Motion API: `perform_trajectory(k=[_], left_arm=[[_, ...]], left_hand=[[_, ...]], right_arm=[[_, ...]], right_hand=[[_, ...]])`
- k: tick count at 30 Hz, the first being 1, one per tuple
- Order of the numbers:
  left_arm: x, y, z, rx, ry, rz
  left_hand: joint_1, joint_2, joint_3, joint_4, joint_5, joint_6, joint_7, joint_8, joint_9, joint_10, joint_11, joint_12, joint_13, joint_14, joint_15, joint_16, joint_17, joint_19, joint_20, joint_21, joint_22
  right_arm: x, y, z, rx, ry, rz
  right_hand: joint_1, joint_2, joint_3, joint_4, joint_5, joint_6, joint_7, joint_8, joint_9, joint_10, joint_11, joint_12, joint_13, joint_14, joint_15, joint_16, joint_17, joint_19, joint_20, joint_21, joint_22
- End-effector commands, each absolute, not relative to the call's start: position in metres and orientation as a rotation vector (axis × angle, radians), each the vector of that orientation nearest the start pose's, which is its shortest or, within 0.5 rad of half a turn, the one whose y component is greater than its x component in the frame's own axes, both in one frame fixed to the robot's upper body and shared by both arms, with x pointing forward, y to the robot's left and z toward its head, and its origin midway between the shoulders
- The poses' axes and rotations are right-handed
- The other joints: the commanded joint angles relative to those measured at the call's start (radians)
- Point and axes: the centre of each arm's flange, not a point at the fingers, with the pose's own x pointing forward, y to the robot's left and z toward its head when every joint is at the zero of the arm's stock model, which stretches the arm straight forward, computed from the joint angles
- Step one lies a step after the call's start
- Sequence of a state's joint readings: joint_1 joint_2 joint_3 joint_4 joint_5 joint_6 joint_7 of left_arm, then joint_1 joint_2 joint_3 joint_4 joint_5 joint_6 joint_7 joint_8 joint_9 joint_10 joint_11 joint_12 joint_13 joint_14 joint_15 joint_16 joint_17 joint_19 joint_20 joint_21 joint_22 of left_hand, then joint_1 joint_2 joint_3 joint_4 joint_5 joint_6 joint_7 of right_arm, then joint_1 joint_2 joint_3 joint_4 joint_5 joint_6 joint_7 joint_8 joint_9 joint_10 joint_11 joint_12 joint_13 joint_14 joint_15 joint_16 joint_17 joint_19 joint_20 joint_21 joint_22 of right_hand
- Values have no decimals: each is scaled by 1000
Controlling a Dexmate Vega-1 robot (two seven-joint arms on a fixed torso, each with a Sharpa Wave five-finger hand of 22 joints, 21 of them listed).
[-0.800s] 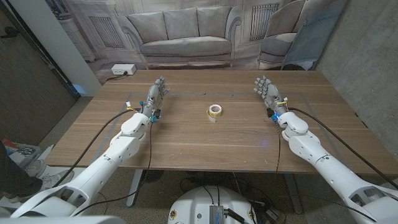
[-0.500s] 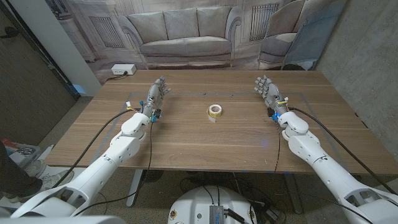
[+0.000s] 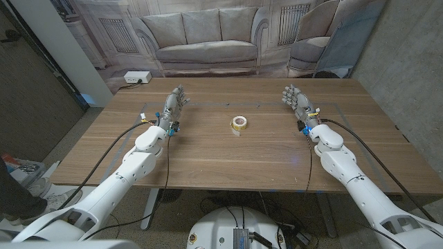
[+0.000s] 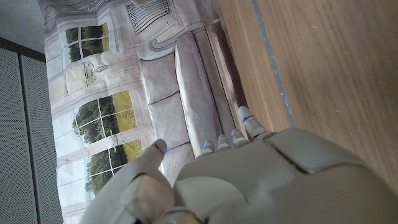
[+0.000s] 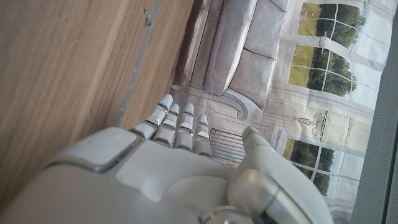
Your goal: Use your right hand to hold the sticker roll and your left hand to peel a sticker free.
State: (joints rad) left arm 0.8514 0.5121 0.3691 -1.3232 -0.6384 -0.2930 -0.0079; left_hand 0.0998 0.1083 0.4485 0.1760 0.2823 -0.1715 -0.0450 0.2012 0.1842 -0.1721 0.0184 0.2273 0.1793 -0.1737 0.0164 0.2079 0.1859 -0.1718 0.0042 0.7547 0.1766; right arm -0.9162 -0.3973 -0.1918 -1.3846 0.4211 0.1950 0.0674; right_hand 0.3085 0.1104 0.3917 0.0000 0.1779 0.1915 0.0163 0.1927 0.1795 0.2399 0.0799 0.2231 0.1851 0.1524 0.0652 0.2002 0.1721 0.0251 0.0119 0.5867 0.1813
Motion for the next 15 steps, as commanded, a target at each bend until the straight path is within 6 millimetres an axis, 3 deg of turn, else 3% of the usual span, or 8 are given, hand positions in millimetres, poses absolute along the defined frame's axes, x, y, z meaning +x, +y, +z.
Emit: perform_trajectory(k=[1, 6, 15], left_arm=[[651, 284, -29, -32, -598, -218], [651, 284, -29, -28, -599, -215], [651, 282, -28, -17, -606, -224]], left_hand=[[2, 52, 2, -11, 5, -162, -10, 8, 3, -116, 9, 3, 6, -156, 6, 5, 0, -204, 6, -2, 3], [8, 48, 4, -18, 3, -153, -10, 9, 3, -111, 7, 3, 6, -155, 5, 3, -1, -204, 8, -4, 2], [17, 45, 9, -25, 1, -143, -11, 10, 4, -105, 10, 3, 7, -152, 5, 0, -3, -201, 11, -9, 2]], right_arm=[[617, -282, -18, -256, -588, 39], [608, -274, -16, -316, -596, 28], [595, -262, -12, -431, -596, 14]], right_hand=[[21, -8, 2, -22, 12, 10, -11, 6, 5, 16, -2, 3, 2, 11, 17, -3, 0, 10, 19, -6, 3], [37, -15, 3, -43, 15, 29, -13, 11, 6, 35, -3, 9, 2, 35, 21, 1, 1, 22, 29, -7, 3], [50, -15, 6, -58, 18, 42, -15, 13, 6, 44, -2, 11, 2, 42, 19, -1, 1, 28, 31, -9, 4]])
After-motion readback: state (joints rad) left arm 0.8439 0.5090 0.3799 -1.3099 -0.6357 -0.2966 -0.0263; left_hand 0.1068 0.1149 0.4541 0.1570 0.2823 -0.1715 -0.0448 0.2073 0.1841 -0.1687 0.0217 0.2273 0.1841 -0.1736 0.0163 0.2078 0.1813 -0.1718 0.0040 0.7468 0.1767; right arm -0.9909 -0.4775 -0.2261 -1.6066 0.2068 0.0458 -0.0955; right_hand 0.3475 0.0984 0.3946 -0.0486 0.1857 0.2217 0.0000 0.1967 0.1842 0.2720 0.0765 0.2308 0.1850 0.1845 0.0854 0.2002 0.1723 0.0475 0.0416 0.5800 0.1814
